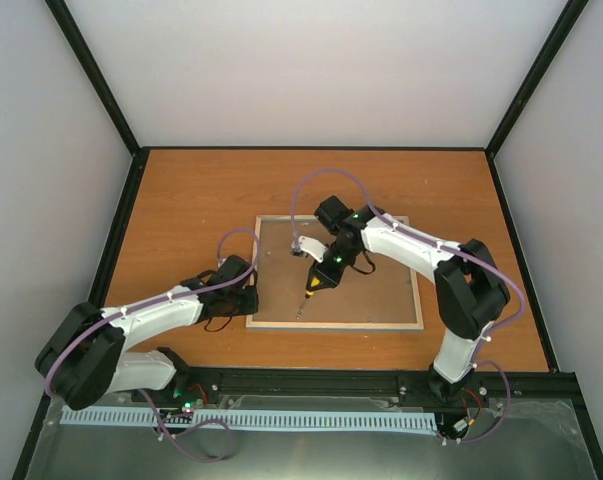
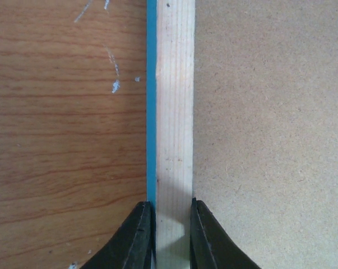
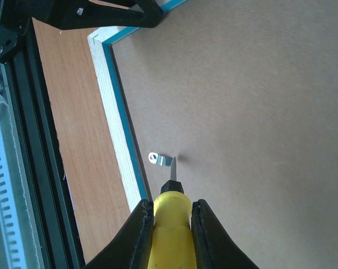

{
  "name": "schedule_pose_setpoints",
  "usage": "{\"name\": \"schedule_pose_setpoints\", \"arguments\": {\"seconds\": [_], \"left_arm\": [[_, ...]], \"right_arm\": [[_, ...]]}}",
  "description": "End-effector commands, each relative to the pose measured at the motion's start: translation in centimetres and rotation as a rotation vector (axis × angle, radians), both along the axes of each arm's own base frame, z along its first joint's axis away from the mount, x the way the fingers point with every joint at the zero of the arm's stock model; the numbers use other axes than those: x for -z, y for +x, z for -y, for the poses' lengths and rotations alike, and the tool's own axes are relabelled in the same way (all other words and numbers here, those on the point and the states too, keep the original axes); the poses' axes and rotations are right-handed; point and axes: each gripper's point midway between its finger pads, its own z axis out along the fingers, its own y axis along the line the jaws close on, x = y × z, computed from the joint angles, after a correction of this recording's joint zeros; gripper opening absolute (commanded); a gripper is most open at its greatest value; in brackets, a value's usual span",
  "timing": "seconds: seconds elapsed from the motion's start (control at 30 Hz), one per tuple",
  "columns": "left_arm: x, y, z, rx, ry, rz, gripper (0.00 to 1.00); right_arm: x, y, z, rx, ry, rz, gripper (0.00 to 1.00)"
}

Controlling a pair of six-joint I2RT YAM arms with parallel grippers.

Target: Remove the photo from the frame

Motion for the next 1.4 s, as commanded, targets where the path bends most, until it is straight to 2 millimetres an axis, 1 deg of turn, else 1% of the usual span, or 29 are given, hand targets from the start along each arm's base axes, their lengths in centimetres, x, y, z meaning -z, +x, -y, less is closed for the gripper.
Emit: {"name": "schedule_pose_setpoints", "arguments": {"seconds": [0.0, 0.03, 0.07, 0.1, 0.13, 0.17, 0.2, 0.23, 0.27, 0.3, 0.33, 0.37, 0.43, 0.47, 0.53, 0.6, 0.67, 0.7, 0.77, 0.83, 0.87, 0.93, 1.0, 1.13, 1.23, 1.37], "left_arm": [[-2.6, 3.2, 0.0, -0.012, 0.027, 0.085, 0.03], [-3.2, 4.2, -0.4, -0.029, 0.037, 0.097, 0.09], [-3.8, 5.4, -1.0, -0.052, 0.047, 0.108, 0.26], [-4.5, 6.3, -1.7, -0.076, 0.067, 0.118, 0.46], [-5.7, 7.4, -2.2, -0.102, 0.097, 0.144, 0.57], [-6.9, 8.0, -2.6, -0.115, 0.13, 0.168, 0.62], [-8.3, 8.6, -2.4, -0.107, 0.134, 0.196, 0.62], [-9.4, 8.8, -1.8, -0.08, 0.119, 0.214, 0.62], [-10.5, 8.4, -0.5, -0.025, 0.075, 0.223, 0.61], [-11.7, 7.8, 1.4, 0.062, 0.022, 0.251, 0.61], [-12.5, 6.8, 3.4, 0.157, -0.034, 0.271, 0.6], [-13.0, 5.2, 5.5, 0.246, -0.083, 0.276, 0.6], [-13.2, 2.2, 8.6, 0.379, -0.18, 0.26, 0.58], [-12.9, 0.6, 9.9, 0.437, -0.213, 0.246, 0.57], [-11.7, -2.2, 11.5, 0.497, -0.233, 0.196, 0.56], [-9.9, -4.9, 12.5, 0.554, -0.227, 0.128, 0.55], [-8.4, -7.2, 13.0, 0.591, -0.221, 0.067, 0.53], [-7.7, -8.0, 13.1, 0.599, -0.232, 0.029, 0.53], [-6.3, -9.5, 12.9, 0.599, -0.251, -0.05, 0.52], [-5.1, -9.8, 12.0, 0.544, -0.232, -0.094, 0.52], [-4.6, -9.6, 11.3, 0.496, -0.209, -0.105, 0.56], [-4.1, -8.3, 9.7, 0.376, -0.142, -0.081, 0.65], [-3.9, -7.4, 8.4, 0.278, -0.121, -0.081, 0.7], [-3.2, -5.6, 6.1, 0.116, -0.164, -0.113, 0.72], [-3.2, -3.7, 4.5, -0.001, -0.184, -0.083, 0.71], [-2.6, -1.3, 2.1, -0.14, -0.185, -0.081, 0.73]], "right_arm": [[-3.6, 1.1, 1.5, 0.045, 0.017, 0.082, 0.03], [-4.6, 1.5, 1.9, 0.062, 0.031, 0.095, 0.03], [-5.5, 2.1, 2.4, 0.081, 0.04, 0.119, 0.03], [-6.1, 3.1, 3.2, 0.107, 0.04, 0.147, 0.03], [-6.7, 4.2, 4.4, 0.14, 0.034, 0.183, 0.03], [-6.9, 5.5, 5.8, 0.18, 0.018, 0.214, 0.03], [-7.0, 7.0, 7.5, 0.229, -0.003, 0.241, 0.03], [-6.9, 8.3, 9.3, 0.274, -0.026, 0.263, 0.03], [-6.9, 9.6, 11.4, 0.322, -0.05, 0.283, 0.03], [-7.0, 11.0, 14.0, 0.384, -0.075, 0.304, 0.03], [-7.1, 11.9, 15.9, 0.424, -0.094, 0.331, 0.03], [-7.1, 12.8, 18.0, 0.467, -0.12, 0.359, 0.03], [-6.6, 14.0, 21.8, 0.518, -0.211, 0.427, 0.03], [-6.3, 14.3, 23.5, 0.541, -0.248, 0.447, 0.03], [-5.5, 14.8, 26.5, 0.58, -0.31, 0.473, 0.03], [-4.6, 14.8, 28.9, 0.604, -0.368, 0.465, 0.03], [-3.5, 14.7, 30.9, 0.611, -0.426, 0.45, 0.03], [-2.9, 14.4, 31.5, 0.601, -0.447, 0.439, 0.03], [-1.6, 13.5, 31.8, 0.561, -0.473, 0.418, 0.03], [-0.8, 12.3, 31.0, 0.506, -0.443, 0.377, 0.03], [-0.5, 11.7, 30.4, 0.482, -0.42, 0.352, 0.03], [-0.1, 10.4, 29.1, 0.436, -0.381, 0.307, 0.03], [0.3, 9.0, 27.8, 0.38, -0.354, 0.27, 0.03], [0.3, 6.2, 24.9, 0.263, -0.31, 0.236, 0.03], [0.2, 3.7, 22.8, 0.164, -0.292, 0.2, 0.03], [0.2, 1.0, 20.5, 0.065, -0.283, 0.191, 0.03]]}}
